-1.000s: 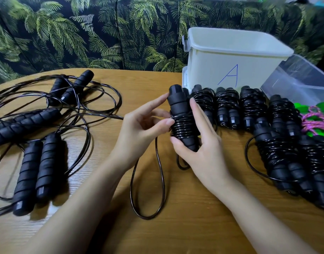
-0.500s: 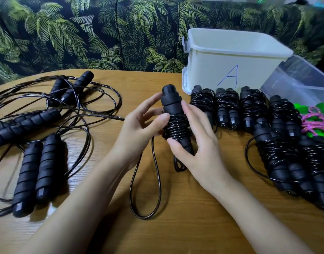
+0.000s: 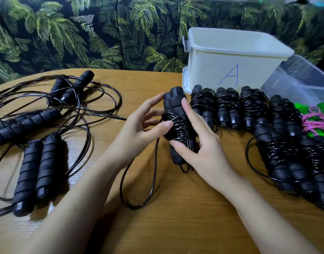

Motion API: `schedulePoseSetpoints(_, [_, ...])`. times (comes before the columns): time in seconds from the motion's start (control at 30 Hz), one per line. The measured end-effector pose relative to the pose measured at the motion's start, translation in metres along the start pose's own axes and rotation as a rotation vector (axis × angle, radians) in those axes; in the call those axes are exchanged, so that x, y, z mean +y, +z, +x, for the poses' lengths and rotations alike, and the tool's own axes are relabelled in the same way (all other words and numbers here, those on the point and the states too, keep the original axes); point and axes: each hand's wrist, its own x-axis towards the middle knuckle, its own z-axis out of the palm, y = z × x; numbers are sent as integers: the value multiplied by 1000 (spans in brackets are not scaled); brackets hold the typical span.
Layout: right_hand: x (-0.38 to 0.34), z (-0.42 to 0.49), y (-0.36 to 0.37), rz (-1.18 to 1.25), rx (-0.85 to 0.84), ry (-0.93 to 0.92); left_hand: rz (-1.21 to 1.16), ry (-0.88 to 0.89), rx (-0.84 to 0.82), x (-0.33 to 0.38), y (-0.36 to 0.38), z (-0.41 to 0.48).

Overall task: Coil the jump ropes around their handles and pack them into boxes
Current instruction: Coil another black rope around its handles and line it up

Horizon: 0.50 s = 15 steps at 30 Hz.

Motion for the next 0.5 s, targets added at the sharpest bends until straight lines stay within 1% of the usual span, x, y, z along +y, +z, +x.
schedulePoseSetpoints(0.1, [-3, 0, 1, 170, -31, 55, -40, 24, 63, 2, 0, 0])
schedulePoseSetpoints(0.17, [-4, 0, 0, 205, -48, 79, -46, 31, 111, 3, 2, 0])
schedulePoseSetpoints(0.23, [-3, 0, 0, 163, -51, 91, -33, 30, 153, 2, 4, 0])
schedulePoseSetpoints(0.33, [-2, 0, 1, 45, 10, 96, -14, 23, 193, 0, 6, 0])
schedulePoseSetpoints(0.4, [-2, 0, 1, 62, 30, 90, -40, 10, 180, 0, 5, 0])
schedulePoseSetpoints(0.5, [0, 1, -2, 132, 35, 98, -99, -22, 112, 2, 4, 0])
